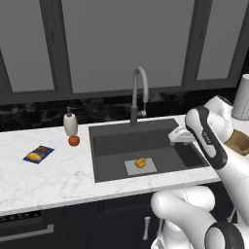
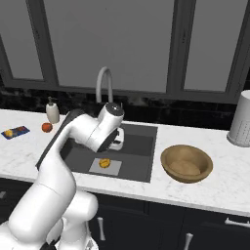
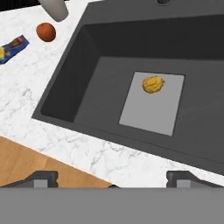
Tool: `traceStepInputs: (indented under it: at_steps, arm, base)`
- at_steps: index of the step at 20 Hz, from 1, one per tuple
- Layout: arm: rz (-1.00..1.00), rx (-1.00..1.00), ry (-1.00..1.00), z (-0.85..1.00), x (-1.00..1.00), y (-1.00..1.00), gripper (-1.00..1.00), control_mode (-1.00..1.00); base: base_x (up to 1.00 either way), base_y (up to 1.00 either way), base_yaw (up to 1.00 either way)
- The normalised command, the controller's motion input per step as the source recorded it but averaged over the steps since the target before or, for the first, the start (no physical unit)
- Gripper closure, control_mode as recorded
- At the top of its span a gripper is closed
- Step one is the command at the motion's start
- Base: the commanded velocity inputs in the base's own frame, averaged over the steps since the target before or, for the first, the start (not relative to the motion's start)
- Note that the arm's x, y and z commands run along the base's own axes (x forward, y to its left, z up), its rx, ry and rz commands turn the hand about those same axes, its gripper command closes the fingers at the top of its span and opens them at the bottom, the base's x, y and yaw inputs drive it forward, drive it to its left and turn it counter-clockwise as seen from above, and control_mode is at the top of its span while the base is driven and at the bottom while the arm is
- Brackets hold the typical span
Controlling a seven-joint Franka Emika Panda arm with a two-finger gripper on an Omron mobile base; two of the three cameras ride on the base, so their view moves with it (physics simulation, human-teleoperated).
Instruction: Pick the squash from the sink and place it in the bowl. Then pick the bowl and place it in the microwave. Then close the microwave door and press the start button.
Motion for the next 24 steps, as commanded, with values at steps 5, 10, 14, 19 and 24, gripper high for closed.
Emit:
traceStepInputs:
  at_steps: [5, 10, 14, 19, 24]
  arm:
    - [0.04, 0.07, 0.00, -0.47, 0.99, 0.00, -1.00, -1.00]
    - [0.03, 0.10, 0.00, -0.59, 0.74, 0.00, -1.00, -1.00]
    - [0.08, 0.08, 0.00, -0.70, 0.36, 0.00, -1.00, -1.00]
    - [0.13, 0.01, 0.00, -0.51, 0.44, 0.00, -1.00, -1.00]
    - [0.14, 0.00, 0.00, -0.20, 0.42, 0.00, -1.00, -1.00]
  base:
    - [0.00, 0.00, 0.00]
    - [0.00, 0.00, 0.00]
    - [0.00, 0.00, 0.00]
    - [0.00, 0.00, 0.00]
    - [0.00, 0.00, 0.00]
